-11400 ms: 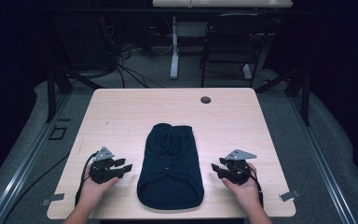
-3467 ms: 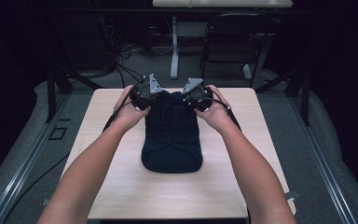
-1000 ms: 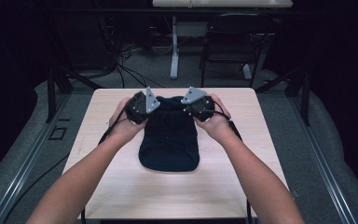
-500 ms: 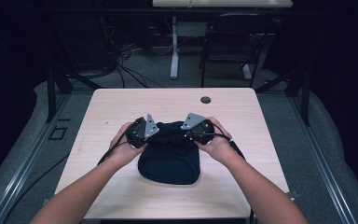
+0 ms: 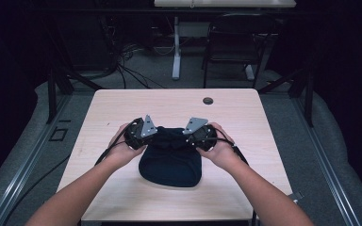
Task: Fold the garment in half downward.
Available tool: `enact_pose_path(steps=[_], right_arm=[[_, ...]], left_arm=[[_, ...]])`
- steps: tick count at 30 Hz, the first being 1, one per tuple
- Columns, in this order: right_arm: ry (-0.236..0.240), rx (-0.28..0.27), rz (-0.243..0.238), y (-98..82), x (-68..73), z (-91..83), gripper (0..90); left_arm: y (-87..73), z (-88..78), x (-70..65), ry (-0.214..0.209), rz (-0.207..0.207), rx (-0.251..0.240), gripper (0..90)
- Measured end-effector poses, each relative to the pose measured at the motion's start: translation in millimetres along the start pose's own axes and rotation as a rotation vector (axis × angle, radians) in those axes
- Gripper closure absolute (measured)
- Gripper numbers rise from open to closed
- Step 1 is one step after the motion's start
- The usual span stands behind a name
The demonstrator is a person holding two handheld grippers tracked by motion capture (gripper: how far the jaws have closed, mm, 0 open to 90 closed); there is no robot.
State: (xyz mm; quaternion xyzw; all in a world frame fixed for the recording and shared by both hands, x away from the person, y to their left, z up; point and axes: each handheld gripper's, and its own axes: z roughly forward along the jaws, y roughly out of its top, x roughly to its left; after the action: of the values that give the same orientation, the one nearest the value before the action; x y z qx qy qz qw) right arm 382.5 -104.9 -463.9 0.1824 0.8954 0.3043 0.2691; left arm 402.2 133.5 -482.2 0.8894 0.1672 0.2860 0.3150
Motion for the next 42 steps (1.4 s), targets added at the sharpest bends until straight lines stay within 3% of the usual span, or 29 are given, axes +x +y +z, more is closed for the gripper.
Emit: enact_pose_path(steps=[10, 14, 17, 19, 22, 30, 34, 39, 42], right_arm=[[0.070, 0.028, 0.011, -4.4, 20.2, -2.8, 79.6], [0.089, 0.050, 0.010, -8.8, 27.0, -2.1, 79.6], [0.096, 0.066, 0.004, -11.6, 32.5, -1.4, 79.7], [0.113, 0.066, 0.025, -14.1, 36.4, -0.8, 79.7], [0.115, 0.078, -0.006, -18.2, 45.7, 0.4, 79.8], [0.142, 0.081, -0.006, -32.1, 64.0, 1.8, 79.9], [0.162, 0.095, -0.003, -40.7, 69.6, 2.0, 79.9], [0.134, 0.110, -0.025, -49.7, 68.5, 4.1, 80.1], [0.128, 0.108, 0.006, -53.7, 63.3, 5.3, 80.1]], left_arm=[[-10.0, -4.2, -4.2, -0.072, -0.004, 0.018, 78.8], [-14.7, -5.3, -5.8, -0.122, -0.008, 0.019, 78.3], [-19.0, -4.8, -10.5, -0.150, -0.001, 0.036, 78.2], [-22.5, -4.4, -13.7, -0.165, 0.000, 0.042, 78.2], [-26.9, -3.9, -19.6, -0.182, 0.006, 0.051, 77.9], [-36.5, -7.6, -38.8, -0.236, 0.022, 0.071, 77.8], [-39.0, -8.7, -50.2, -0.245, 0.005, 0.082, 77.8], [-35.8, -4.2, -61.6, -0.231, -0.031, 0.087, 77.8], [-33.2, -1.7, -64.7, -0.226, -0.037, 0.084, 77.8]])
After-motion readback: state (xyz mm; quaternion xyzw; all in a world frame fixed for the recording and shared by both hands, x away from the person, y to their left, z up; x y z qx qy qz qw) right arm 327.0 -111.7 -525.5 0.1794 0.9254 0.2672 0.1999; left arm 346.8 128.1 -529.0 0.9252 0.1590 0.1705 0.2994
